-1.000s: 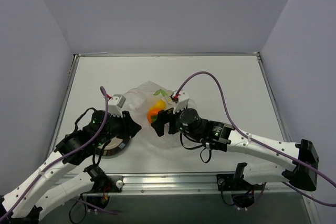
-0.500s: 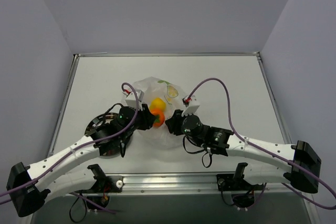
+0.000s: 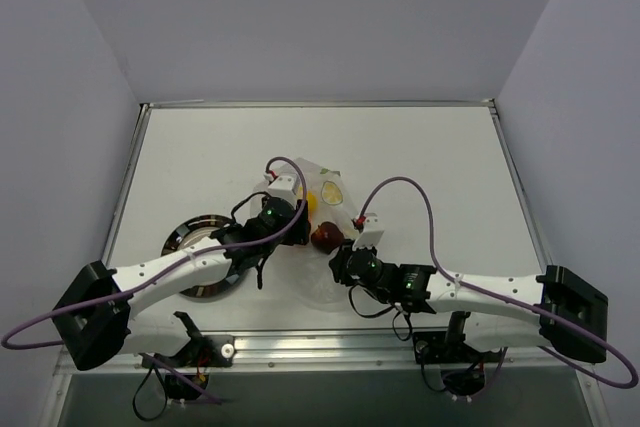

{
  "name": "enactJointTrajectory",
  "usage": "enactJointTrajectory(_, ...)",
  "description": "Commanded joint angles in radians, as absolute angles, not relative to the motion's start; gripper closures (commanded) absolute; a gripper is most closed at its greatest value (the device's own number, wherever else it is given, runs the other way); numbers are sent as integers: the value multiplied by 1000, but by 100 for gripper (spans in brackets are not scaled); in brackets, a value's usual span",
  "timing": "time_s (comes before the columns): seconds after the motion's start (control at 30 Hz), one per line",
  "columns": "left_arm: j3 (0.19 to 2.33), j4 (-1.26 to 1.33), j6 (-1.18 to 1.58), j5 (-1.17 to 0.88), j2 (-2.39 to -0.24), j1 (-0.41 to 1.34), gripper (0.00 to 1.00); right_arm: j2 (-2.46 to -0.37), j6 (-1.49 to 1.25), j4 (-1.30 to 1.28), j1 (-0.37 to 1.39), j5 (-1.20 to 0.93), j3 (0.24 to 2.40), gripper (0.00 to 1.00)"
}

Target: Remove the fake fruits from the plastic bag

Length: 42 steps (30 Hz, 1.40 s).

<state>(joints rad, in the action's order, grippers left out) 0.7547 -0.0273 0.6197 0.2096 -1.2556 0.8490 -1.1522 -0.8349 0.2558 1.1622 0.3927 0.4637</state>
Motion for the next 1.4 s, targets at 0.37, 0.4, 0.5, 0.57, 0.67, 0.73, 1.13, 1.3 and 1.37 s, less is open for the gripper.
enactJointTrajectory(0.37,876,-32,460,270,-1423,798,5,-1193,-772,273,1190,456,543,72)
enactJointTrajectory(0.4,877,-23,456,250,-1457,787,5,-1195,-770,273,1190,457,545,72)
enactJointTrajectory(0.5,894,-17,445,224,-1514,750,6,-1201,-755,281,1190,456,549,71)
enactJointTrajectory(0.57,905,20,437,212,-1531,736,6,-1221,-747,281,1190,451,561,71)
enactJointTrajectory(0.67,923,44,426,212,-1558,726,6,-1246,-738,301,1190,430,563,71)
enactJointTrajectory(0.73,937,61,423,192,-1592,724,6,-1255,-736,310,1192,422,560,71)
enactJointTrajectory(1.13,899,48,454,144,-1433,726,64,-1253,-680,313,1157,456,587,69)
enactJointTrajectory(1.3,913,-112,500,6,-1238,723,64,-1275,-646,327,1091,445,624,69)
enactJointTrajectory(1.37,931,-188,518,-75,-1180,718,64,-1287,-624,345,1057,425,644,70)
